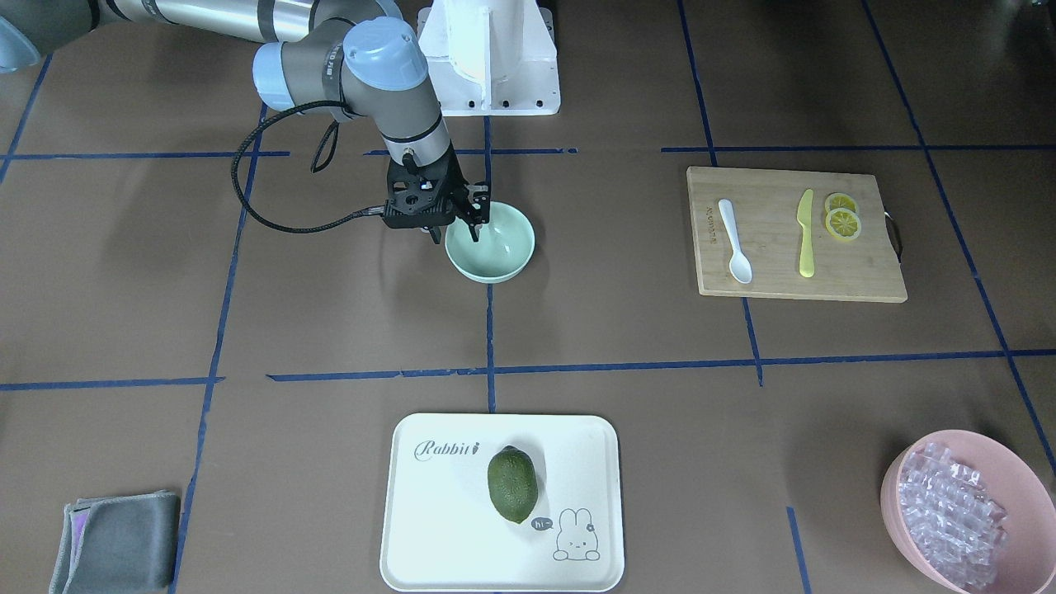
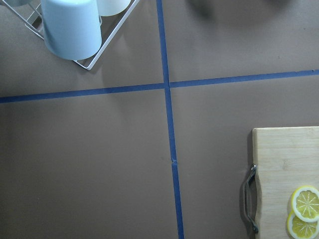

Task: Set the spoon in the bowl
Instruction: 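Carry the bowl with the right gripper to the table center and set it down, then release the bowl and withdraw the right gripper while the left gripper reaches toward the spoon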

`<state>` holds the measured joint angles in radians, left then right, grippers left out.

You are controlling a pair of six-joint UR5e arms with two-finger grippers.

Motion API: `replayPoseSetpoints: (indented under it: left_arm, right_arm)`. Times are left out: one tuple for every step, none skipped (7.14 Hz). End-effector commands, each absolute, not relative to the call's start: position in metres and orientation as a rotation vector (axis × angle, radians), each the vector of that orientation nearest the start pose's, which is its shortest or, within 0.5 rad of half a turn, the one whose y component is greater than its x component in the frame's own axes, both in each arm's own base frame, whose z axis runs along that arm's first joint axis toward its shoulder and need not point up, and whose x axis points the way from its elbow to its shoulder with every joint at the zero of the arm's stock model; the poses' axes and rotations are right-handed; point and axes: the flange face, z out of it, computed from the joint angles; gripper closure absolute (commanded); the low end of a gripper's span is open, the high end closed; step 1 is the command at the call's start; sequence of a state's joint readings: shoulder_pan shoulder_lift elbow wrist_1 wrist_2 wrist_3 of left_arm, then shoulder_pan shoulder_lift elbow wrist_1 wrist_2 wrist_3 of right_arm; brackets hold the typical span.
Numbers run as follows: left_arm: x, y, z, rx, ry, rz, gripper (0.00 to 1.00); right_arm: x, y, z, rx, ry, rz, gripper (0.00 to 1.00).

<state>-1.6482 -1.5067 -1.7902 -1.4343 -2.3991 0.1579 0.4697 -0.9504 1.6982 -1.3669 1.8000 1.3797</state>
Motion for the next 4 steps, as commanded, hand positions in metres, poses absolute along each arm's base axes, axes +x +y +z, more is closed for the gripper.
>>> replayPoseSetpoints:
  left_arm:
    - [-0.086, -0.461, 0.55, 0.187, 0.815, 0.095, 0.0]
    - [-0.036, -0.459, 0.496, 0.171, 0.836, 0.074, 0.0]
    - [0.002, -0.453, 0.46, 0.136, 0.861, 0.028, 0.0]
    - [0.046, -0.442, 0.427, 0.104, 0.889, 0.024, 0.0]
  right_arm:
    - [-0.492, -0.433, 0.203, 0.078, -0.938, 0.197, 0.0]
    - [-0.457, -0.449, 0.204, 0.08, -0.874, 0.188, 0.0]
    - [-0.416, -0.457, 0.216, 0.106, -0.819, 0.132, 0.0]
    - [-0.385, -0.464, 0.233, 0.154, -0.781, 0.053, 0.0]
